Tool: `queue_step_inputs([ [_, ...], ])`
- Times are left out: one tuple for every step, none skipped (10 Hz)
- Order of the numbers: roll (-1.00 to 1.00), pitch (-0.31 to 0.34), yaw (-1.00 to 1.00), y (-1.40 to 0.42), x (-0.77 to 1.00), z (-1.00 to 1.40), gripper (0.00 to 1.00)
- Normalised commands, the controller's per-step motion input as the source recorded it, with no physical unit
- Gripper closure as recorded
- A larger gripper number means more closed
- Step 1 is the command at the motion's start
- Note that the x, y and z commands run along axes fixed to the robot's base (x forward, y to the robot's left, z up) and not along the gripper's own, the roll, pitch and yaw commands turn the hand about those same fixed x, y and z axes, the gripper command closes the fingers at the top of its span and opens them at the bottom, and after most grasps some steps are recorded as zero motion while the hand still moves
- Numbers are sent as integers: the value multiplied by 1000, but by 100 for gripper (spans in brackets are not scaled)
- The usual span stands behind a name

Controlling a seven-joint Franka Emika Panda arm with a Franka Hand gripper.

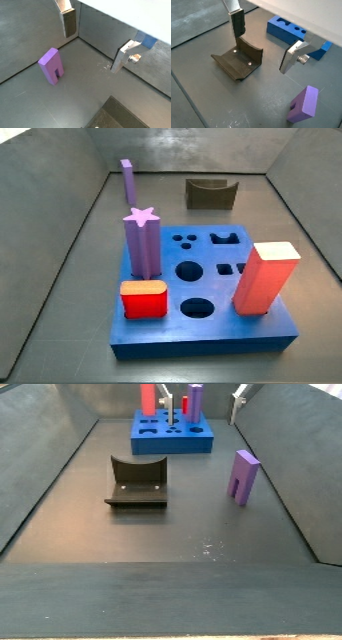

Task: Pick up the double-square object. Move to above the board. Insert the double-square object.
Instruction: Pick up the double-square object.

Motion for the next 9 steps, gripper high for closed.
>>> queue_step_inputs([
  [-46, 0, 0, 0, 0, 0, 0],
  [-111, -54, 0, 0, -166, -180, 0],
  [-49, -106, 143, -46, -503, -317, 0],
  [77, -109, 220, -154, -737, -214, 0],
  [89, -154, 243, -249, -820, -254, 0],
  [80, -211, 289, -277, -851, -300, 0],
  [43, -226, 349, -269, -791, -454, 0],
  [0, -143, 311, -137, -660, -551, 0],
  [0, -91, 243, -74, -580, -603, 0],
])
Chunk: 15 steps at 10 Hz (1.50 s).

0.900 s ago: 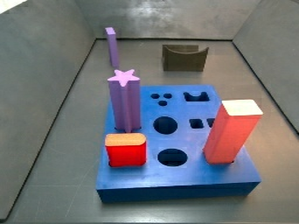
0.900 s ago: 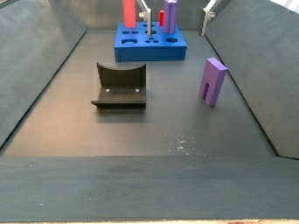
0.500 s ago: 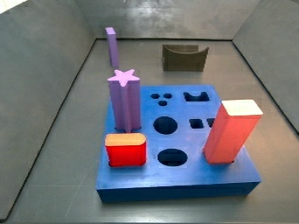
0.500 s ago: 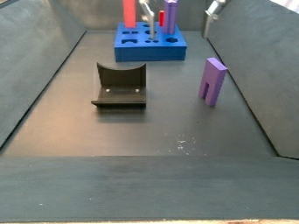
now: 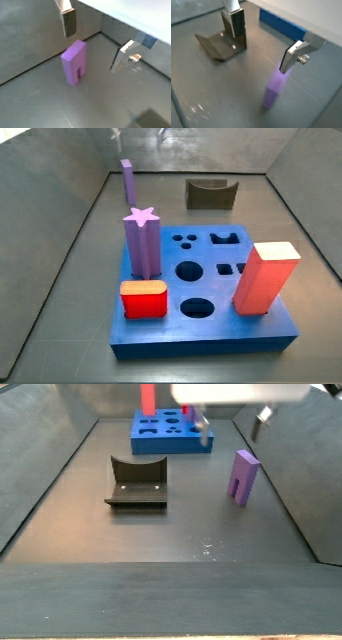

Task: Pick up the double-square object. Move to above the board. Insert the double-square object.
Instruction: Pick up the double-square object.

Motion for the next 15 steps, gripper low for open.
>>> queue_step_inputs([
  [0, -6, 214, -69, -434, -683, 0],
  [0, 0, 169, -57, -380, -654, 0],
  [0, 0, 106, -14, -243, -583, 0],
  [0, 0, 71, 0, -220, -494, 0],
  [0, 0, 9, 0, -69, -266, 0],
  [-6, 0, 0, -23, -34, -94, 0],
  [-34, 0, 0, 0, -40, 0, 0],
  [0, 0, 0, 0, 0, 0, 0],
  [0, 0, 0, 0, 0, 0, 100],
  [0, 0, 0, 0, 0, 0, 100],
  [0, 0, 0, 0, 0, 0, 100],
  [0, 0, 0, 0, 0, 0, 100],
  [0, 0, 0, 0, 0, 0, 100],
  [0, 0, 0, 0, 0, 0, 100],
  [0, 0, 0, 0, 0, 0, 100],
])
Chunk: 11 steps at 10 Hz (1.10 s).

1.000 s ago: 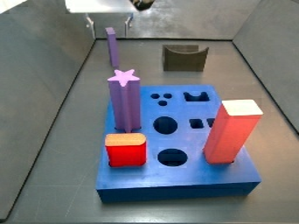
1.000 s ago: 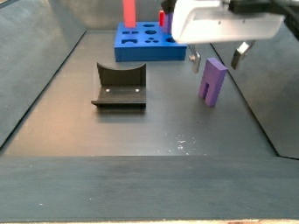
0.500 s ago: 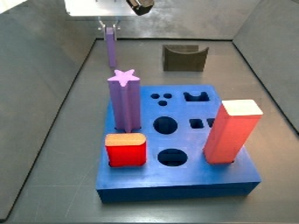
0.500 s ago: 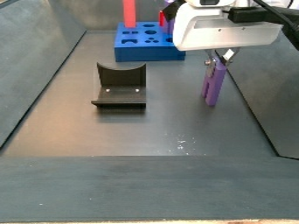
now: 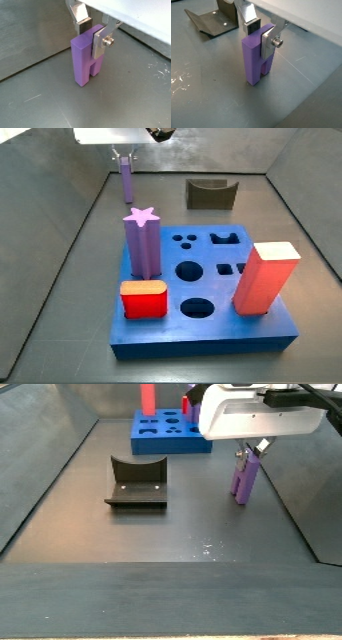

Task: Pick up the double-square object. Move to above the board. Insert the double-square object.
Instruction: Pick up the double-square object, then move to above the board.

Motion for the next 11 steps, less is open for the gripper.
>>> queue_step_inputs([
  [0, 0, 0, 0, 0, 0, 100],
  [0, 0, 0, 0, 0, 0, 100],
  [0, 0, 0, 0, 0, 0, 100],
  [0, 0, 0, 0, 0, 0, 100],
  [-25, -727, -185, -95, -25, 1000, 100],
  [3, -796, -290, -151, 21, 1000, 100],
  [-10, -671, -238, -144, -21, 1000, 100],
  [-22, -512, -177, -129, -30, 1000, 100],
  [-32, -342, -125, -117, -20, 1000, 100],
  [-35, -210, -91, -111, -15, 1000, 100],
  [-37, -62, -61, -80, -19, 895, 100],
])
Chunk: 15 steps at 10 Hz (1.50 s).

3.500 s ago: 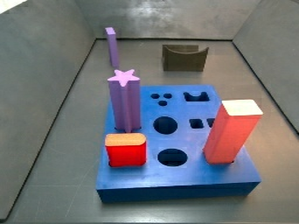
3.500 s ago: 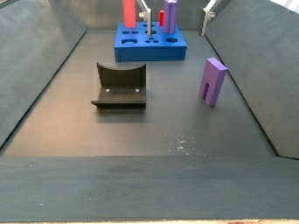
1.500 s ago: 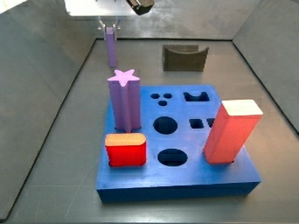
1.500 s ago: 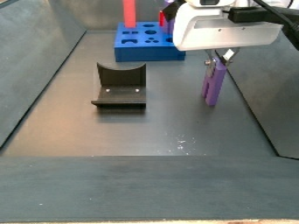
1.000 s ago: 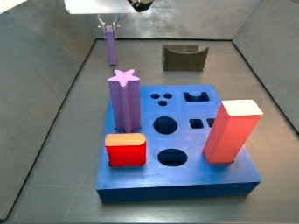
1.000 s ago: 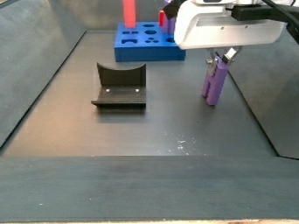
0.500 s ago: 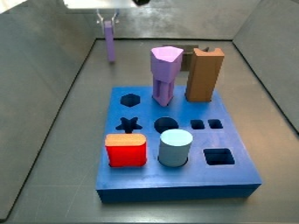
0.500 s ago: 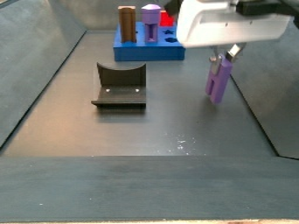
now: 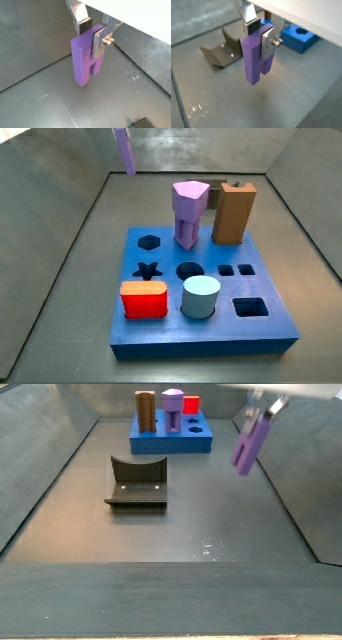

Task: Pick up the double-square object. Move to above the board. Insert the double-square object.
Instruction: Move to above the board.

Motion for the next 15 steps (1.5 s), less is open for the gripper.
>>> queue_step_inputs([
  [-34, 3, -50, -53, -12, 727, 100],
  [-30, 27, -44, -41, -11, 620, 100],
  [-20, 64, -32, -14, -1, 373, 100],
  [-16, 75, -27, -5, 4, 279, 100],
  [92, 942, -650, -1000, 476, 410, 100],
  [100, 901, -546, -1000, 492, 396, 100],
  [81, 758, -328, -1000, 515, 401, 100],
  [46, 615, -225, -1000, 525, 394, 100],
  [-7, 318, -57, -1000, 523, 392, 100],
  [0, 240, -34, -1000, 519, 399, 100],
  [-4, 160, -8, -1000, 524, 399, 100],
  [-17, 137, -2, -1000, 540, 396, 100],
  [9, 141, 4, -1000, 554, 394, 100],
  [8, 149, 9, -1000, 566, 395, 100],
  [15, 148, 10, -1000, 609, 396, 100],
])
